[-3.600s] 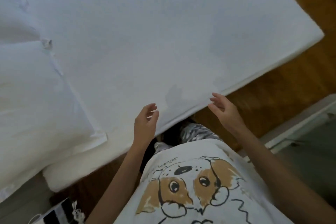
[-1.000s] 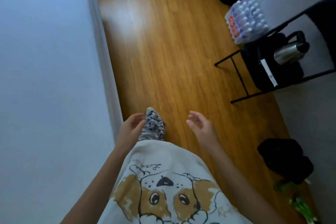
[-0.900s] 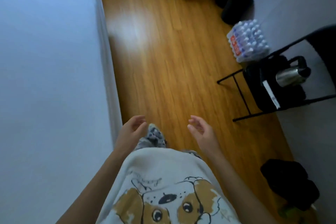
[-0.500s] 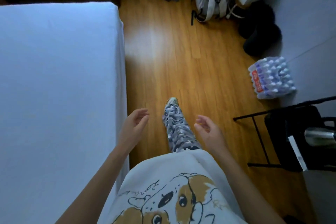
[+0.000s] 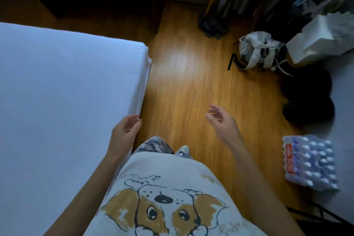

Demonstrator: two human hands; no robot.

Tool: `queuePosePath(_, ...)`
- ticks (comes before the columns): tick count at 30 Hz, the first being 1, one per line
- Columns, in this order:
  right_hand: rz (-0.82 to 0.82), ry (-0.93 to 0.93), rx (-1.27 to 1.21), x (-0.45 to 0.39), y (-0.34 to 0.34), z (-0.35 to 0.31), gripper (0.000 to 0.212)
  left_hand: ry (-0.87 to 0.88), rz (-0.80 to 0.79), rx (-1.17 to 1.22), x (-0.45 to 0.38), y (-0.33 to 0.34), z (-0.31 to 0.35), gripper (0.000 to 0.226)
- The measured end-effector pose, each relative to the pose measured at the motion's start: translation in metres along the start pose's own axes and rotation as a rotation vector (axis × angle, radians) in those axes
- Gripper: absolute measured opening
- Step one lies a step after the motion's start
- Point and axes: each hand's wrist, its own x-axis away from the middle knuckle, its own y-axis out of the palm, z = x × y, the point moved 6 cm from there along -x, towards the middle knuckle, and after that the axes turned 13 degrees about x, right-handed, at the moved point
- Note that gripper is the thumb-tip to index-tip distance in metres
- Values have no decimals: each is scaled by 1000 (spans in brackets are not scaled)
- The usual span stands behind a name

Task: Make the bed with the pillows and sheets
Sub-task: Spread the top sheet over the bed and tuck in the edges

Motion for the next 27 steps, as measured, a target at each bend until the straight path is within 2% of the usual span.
queuePosePath(6, -101, 39, 72, -118, -2, -29, 44, -61, 21, 40, -121, 32, 17, 20)
queuePosePath(10, -139, 69, 115, -216, 1, -57, 45, -87, 1, 56, -230, 50, 31, 24)
queuePosePath(15, -111, -13, 202, -346, -29, -146, 44, -8, -10, 19, -380, 45, 103, 23)
queuePosePath(21, -77, -140, 233, -493, -56, -246, 41, 179, -54, -123, -539, 31, 212, 27)
queuePosePath(24, -128, -121, 197, -559, -49, -271, 39, 155, -9, -104, -597, 20, 230, 29)
queuePosePath(27, -220, -117, 191, -633, -28, -289, 39, 64, 75, -71, -652, 9, 220, 28)
